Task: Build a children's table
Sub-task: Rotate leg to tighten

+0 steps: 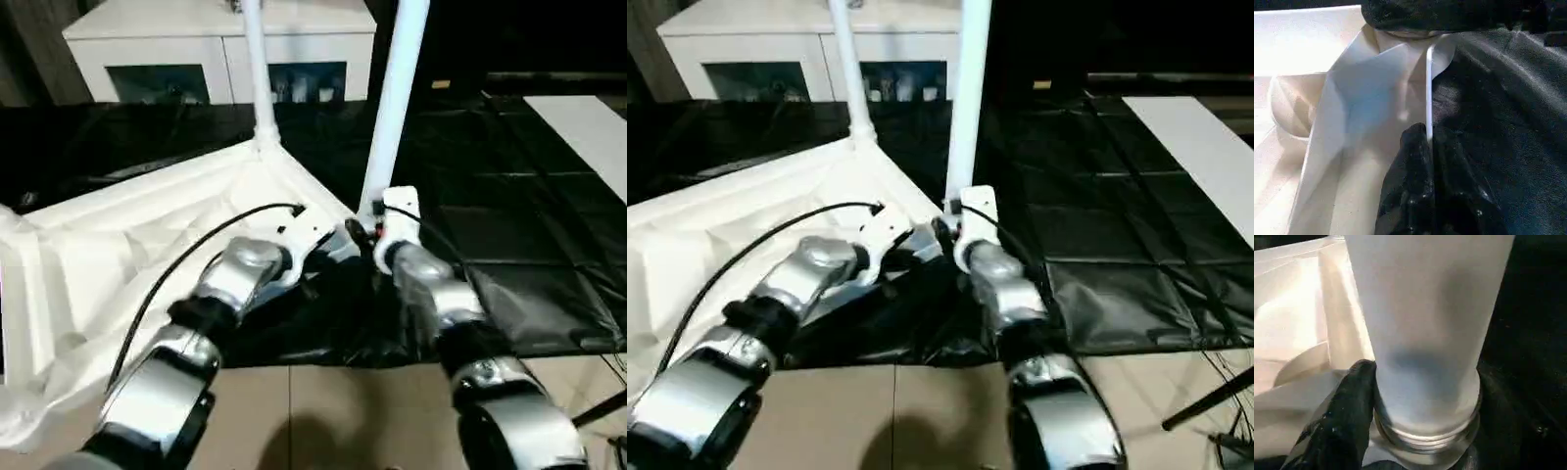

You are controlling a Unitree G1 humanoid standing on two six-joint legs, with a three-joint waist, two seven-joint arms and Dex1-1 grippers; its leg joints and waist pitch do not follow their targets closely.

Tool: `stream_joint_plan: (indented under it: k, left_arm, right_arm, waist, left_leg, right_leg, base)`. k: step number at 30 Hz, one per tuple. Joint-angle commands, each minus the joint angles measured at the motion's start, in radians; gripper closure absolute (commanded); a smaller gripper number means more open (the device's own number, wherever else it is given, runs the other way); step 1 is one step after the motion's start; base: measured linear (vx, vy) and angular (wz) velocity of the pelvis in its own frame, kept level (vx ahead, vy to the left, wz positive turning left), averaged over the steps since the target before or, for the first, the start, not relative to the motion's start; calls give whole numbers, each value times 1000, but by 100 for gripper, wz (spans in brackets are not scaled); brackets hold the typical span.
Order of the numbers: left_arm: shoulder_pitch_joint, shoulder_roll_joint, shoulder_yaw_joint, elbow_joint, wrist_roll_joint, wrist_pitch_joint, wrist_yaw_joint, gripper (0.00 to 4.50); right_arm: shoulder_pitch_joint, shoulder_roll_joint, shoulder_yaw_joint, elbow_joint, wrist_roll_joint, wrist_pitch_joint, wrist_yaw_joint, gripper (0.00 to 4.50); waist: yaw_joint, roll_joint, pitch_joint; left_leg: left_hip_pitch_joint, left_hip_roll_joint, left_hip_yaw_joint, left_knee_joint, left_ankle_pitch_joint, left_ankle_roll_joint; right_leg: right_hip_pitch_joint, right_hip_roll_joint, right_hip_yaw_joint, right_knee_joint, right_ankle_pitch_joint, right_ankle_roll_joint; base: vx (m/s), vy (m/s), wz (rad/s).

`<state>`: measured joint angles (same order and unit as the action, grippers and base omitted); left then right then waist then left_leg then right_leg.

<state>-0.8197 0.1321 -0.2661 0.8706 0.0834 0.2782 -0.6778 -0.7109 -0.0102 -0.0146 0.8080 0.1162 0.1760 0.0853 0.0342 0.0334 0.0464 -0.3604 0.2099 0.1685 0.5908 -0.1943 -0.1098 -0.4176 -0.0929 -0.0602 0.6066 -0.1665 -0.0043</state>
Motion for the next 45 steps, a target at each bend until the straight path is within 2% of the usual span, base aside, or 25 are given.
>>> stream_joint_plan:
  k: [1,2,4,6,7,9,10,12,13,14,15,17,19,22,25,29,30,32,41,45]
  left_arm:
    - [11,24,28,18,10,-22,15,450]
    - [11,24,28,18,10,-22,15,450]
    - [29,44,8,-9,10,-39,-43,450]
    - [48,66,-17,-35,11,-59,-102,450]
    - [59,80,-33,-50,15,-85,-136,450]
    - [80,100,-46,-85,10,-77,-183,450]
    - [102,124,-60,-125,1,-98,-248,450]
    - [107,130,-62,-136,-3,-99,-265,450]
    - [126,152,-72,-171,-12,-110,-322,450]
    - [154,186,-88,-222,-34,-125,-414,450]
    - [155,187,-88,-224,-35,-124,-417,450]
    - [178,227,-99,-264,-44,-131,-478,450]
    - [184,244,-93,-276,-46,-136,-486,450]
    - [195,266,-83,-302,-55,-129,-511,450]
    - [199,278,-78,-314,-57,-125,-519,450]
    - [200,287,-75,-320,-60,-123,-524,450]
    - [199,288,-74,-319,-60,-124,-526,450]
    - [198,285,-73,-318,-60,-122,-526,450]
    - [203,285,-82,-328,-64,-110,-537,450]
    - [204,285,-86,-330,-64,-106,-542,450]
  right_arm:
    - [9,1,-27,26,16,-7,19,147]
    - [9,1,-27,26,16,-7,19,112]
    - [17,-21,3,-10,-7,-20,69,110]
    - [22,-50,33,-22,-20,-34,133,84]
    - [25,-63,38,-27,-15,-31,163,67]
    - [38,-97,65,-51,-16,-18,257,63]
    - [59,-143,115,-88,-31,-4,377,63]
    - [65,-155,128,-97,-37,-3,404,63]
    - [89,-196,163,-134,-44,-6,498,63]
    - [125,-255,196,-189,-33,-18,625,63]
    - [127,-257,197,-191,-33,-19,629,63]
    - [166,-331,227,-252,-16,-33,767,63]
    - [179,-361,232,-270,-7,-28,818,63]
    - [191,-387,240,-286,-6,-23,860,63]
    - [197,-388,239,-292,-7,-21,866,63]
    - [194,-372,225,-296,9,-6,861,63]
    - [191,-364,221,-294,14,-4,859,80]
    - [191,-356,220,-293,19,-2,868,80]
    - [208,-344,222,-296,28,-5,878,168]
    - [211,-341,218,-298,26,-4,878,177]
  waist:
    - [3,-3,-70]
    - [4,-3,-71]
    - [4,-4,-71]
    - [3,-7,-70]
    - [5,-5,-71]
    - [6,-5,-70]
    - [9,-3,-68]
    - [9,-2,-68]
    - [9,1,-68]
    - [12,0,-65]
    - [15,1,-65]
    - [21,4,-66]
    - [23,4,-66]
    - [23,2,-63]
    - [22,3,-64]
    - [20,3,-65]
    - [20,1,-65]
    - [20,2,-66]
    - [21,2,-66]
    - [20,3,-67]
  left_leg:
    - [-4,-3,9,-65,-155,63]
    - [-4,-4,9,-64,-151,65]
    - [-6,-4,9,-62,-141,76]
    - [-8,-4,9,-63,-139,81]
    - [-6,-1,9,-62,-140,90]
    - [-4,0,10,-62,-142,94]
    - [-5,4,10,-63,-150,97]
    - [-5,4,10,-63,-151,99]
    - [-1,5,10,-64,-157,92]
    - [-1,6,11,-64,-168,92]
    - [-1,7,9,-65,-179,92]
    - [0,11,10,-67,-197,92]
    - [2,10,11,-66,-204,86]
    - [2,8,11,-68,-226,70]
    - [1,8,9,-69,-219,64]
    - [0,8,9,-68,-203,62]
    - [0,7,9,-67,-201,63]
    - [-1,7,9,-67,-192,65]
    - [-1,7,9,-67,-196,61]
    - [-1,7,8,-66,-188,62]
  right_leg:
    - [69,-31,27,-66,-115,-253]
    - [70,-31,27,-65,-111,-253]
    - [72,-32,28,-63,-100,-257]
    - [73,-32,27,-64,-103,-259]
    - [72,-34,28,-63,-101,-264]
    - [71,-34,28,-63,-101,-268]
    - [72,-34,28,-63,-102,-269]
    - [71,-33,27,-61,-95,-274]
    - [68,-32,28,-61,-101,-276]
    - [68,-33,29,-63,-106,-275]
    - [71,-33,28,-64,-114,-274]
    - [70,-32,28,-63,-118,-270]
    - [68,-31,29,-61,-117,-276]
    - [66,-32,30,-67,-169,-269]
    - [65,-33,29,-67,-182,-258]
    - [65,-31,29,-64,-157,-261]
    - [65,-30,29,-64,-153,-261]
    - [66,-30,29,-62,-140,-265]
    - [66,-31,29,-63,-154,-261]
    - [67,-30,28,-61,-136,-265]
  base:
    - [0,0,0]
    - [0,0,0]
    - [0,0,0]
    - [0,0,0]
    - [0,0,0]
    - [0,0,0]
    - [0,0,0]
    - [0,0,0]
    - [0,0,0]
    - [0,0,0]
    - [0,0,0]
    - [0,0,0]
    - [0,0,0]
    - [0,0,0]
    - [0,0,0]
    - [0,0,0]
    - [0,0,0]
    - [0,0,0]
    - [0,0,0]
    - [0,0,0]
